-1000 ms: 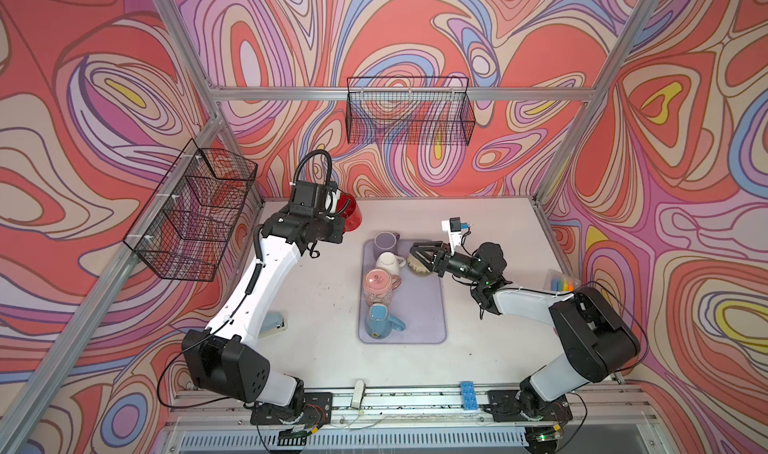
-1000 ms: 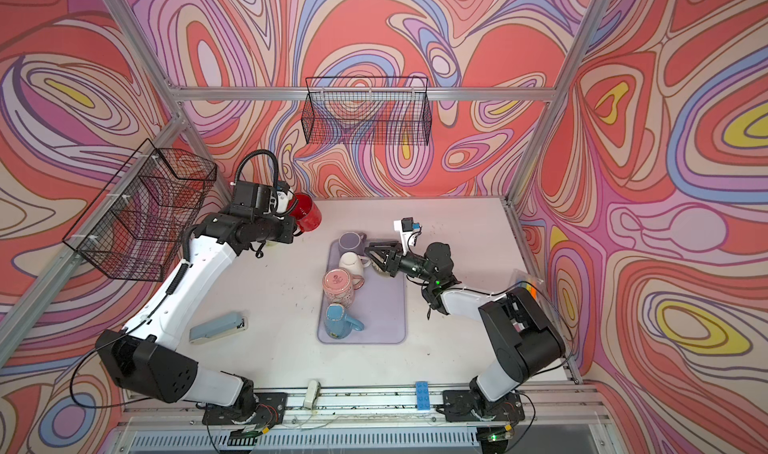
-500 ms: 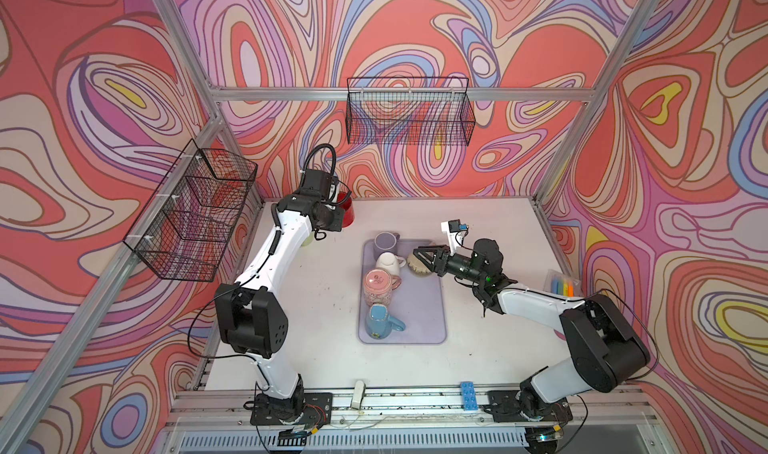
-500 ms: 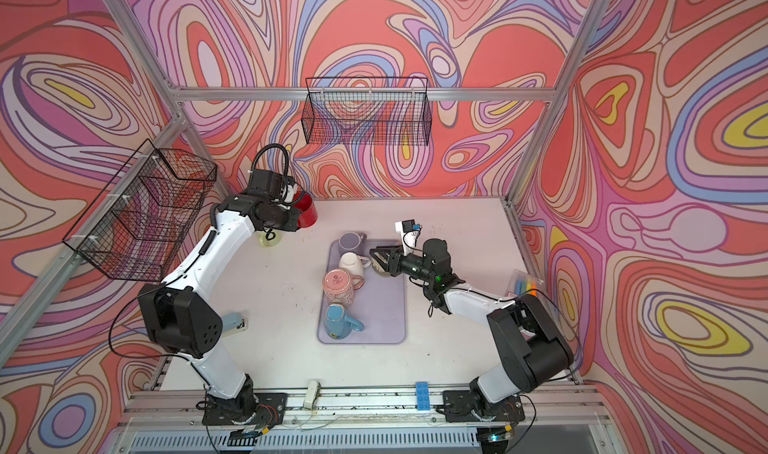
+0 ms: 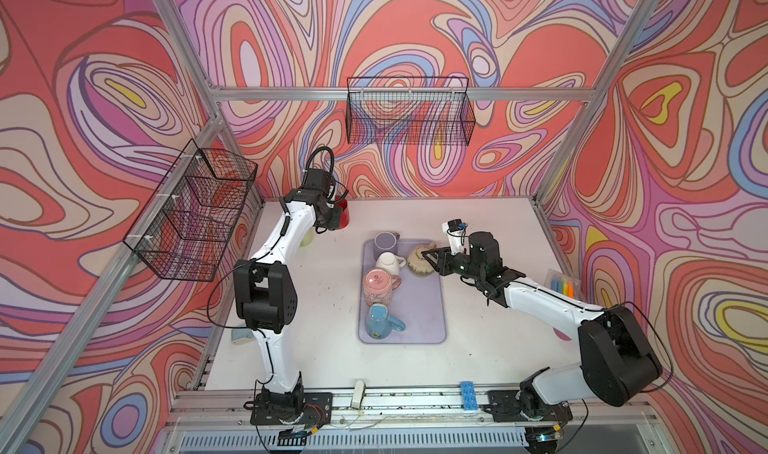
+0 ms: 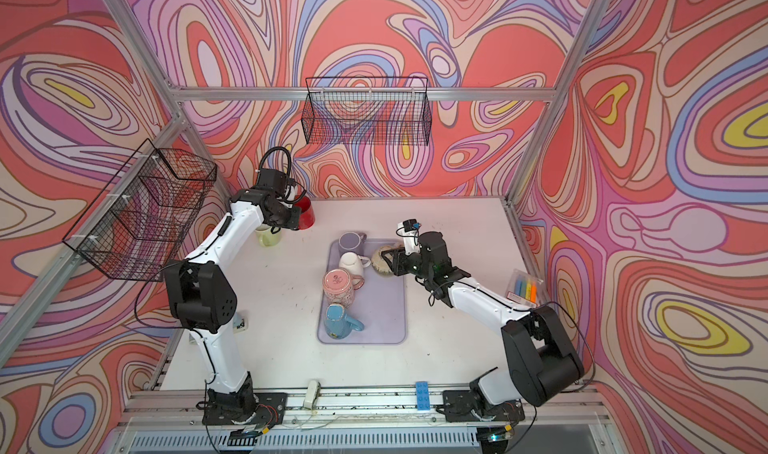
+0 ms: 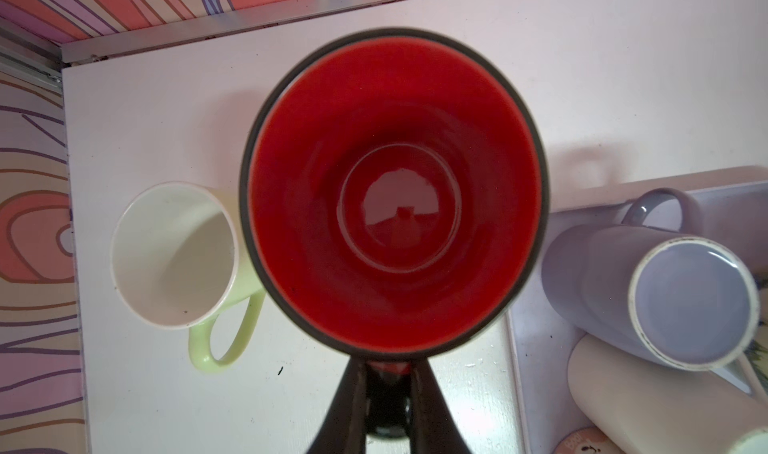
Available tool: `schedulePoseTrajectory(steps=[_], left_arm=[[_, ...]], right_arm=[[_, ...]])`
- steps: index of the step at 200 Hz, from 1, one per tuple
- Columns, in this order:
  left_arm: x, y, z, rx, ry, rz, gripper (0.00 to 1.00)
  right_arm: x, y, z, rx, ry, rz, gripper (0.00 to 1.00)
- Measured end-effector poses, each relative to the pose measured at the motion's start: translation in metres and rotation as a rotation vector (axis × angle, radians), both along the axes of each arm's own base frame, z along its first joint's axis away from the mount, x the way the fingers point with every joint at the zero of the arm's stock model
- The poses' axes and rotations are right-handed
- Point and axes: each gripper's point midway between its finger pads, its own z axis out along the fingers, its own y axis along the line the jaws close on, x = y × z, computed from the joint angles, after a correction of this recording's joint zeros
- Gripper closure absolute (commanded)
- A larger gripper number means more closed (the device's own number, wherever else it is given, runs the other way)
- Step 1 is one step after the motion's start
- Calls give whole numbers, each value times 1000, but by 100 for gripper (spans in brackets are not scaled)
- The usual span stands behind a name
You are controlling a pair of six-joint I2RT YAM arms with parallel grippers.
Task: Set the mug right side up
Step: 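Carry the red mug with the left gripper beside the light green mug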
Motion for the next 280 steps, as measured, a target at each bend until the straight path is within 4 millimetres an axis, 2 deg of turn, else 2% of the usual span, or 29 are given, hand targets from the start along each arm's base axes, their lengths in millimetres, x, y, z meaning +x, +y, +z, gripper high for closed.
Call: schedulePoseTrajectory(steps=[39,95,150,280], left_arm=[[13,3,-14,3,18,10,100],[15,16,-22,23,28,40,100],[2,23,-54,41,96,52,100],[-5,33,-86,60,116,73,100]], right_arm=[[-2,-9,-14,-58,39,-30,67],[-3,-15,-21,-94,55,-53,67],[-4,-18,-20,-112,50,-61,68],[-5,-22,-17,-127,41,-72,68]])
